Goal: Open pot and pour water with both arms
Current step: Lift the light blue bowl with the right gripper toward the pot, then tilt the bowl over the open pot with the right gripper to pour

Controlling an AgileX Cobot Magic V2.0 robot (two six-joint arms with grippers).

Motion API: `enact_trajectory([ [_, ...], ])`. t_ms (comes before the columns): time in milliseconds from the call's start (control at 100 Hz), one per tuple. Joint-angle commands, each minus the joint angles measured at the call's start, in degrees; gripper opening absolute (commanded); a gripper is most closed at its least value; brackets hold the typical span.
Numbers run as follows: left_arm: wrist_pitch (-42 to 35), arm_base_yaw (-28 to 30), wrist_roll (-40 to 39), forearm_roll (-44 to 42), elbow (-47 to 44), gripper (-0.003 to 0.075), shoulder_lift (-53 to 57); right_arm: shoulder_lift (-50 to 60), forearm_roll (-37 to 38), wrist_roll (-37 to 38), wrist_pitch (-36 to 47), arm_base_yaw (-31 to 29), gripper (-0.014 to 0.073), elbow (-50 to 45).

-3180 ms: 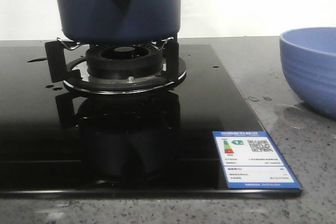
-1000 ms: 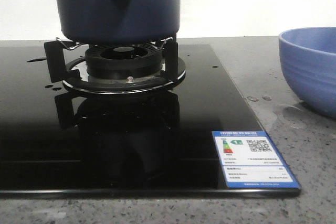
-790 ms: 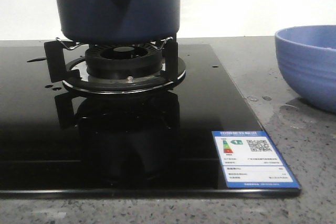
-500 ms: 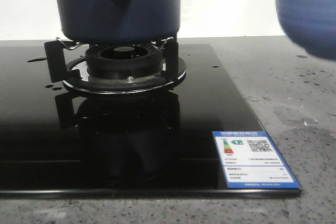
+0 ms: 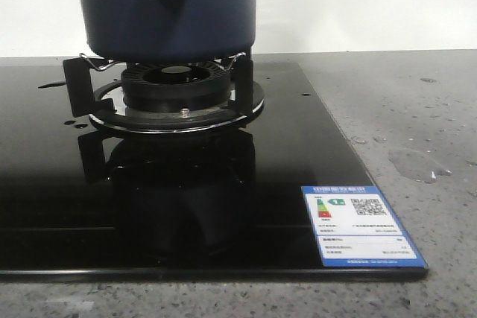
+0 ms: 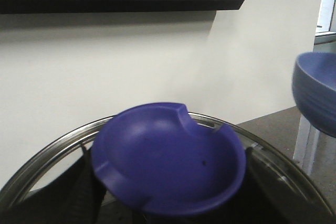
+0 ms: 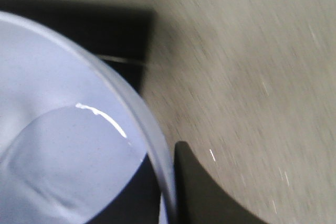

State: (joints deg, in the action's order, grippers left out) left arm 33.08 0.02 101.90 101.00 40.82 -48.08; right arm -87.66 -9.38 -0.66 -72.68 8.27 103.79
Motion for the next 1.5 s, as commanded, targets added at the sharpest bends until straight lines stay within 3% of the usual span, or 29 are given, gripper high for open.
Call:
enact_trajectory([
  [0,0.1,-0.6,-0.4,5.4,1.9,0.019,0.8,-2.3,1.8,-0.6,-1.7,3.4,-0.0049,9.3],
  [250,-2.0,-0.6,-0.4,5.4,1.9,0.019,0.8,-12.5,8.3,0.3,1.6,11.0,-0.0049,23.2],
  [560,-5.0,-0.6,-0.4,5.4,1.9,0.019,0.8,-16.3,18.4,0.7,9.8,18.7,-0.0049,23.7],
  [900,-5.3,-0.6,-0.4,5.4,1.9,0.019,0.8,-16.5,37.8,2.9,19.4,26.0,-0.0049,23.7],
  [1250,-5.5,-0.6,-0.4,5.4,1.9,0.019,0.8,-18.6,52.5,2.9,19.6,30.6,-0.0041,23.5],
  [1490,-5.5,-0.7,-0.4,5.4,1.9,0.019,0.8,-19.6,60.8,8.4,19.1,32.6,-0.0039,23.5],
])
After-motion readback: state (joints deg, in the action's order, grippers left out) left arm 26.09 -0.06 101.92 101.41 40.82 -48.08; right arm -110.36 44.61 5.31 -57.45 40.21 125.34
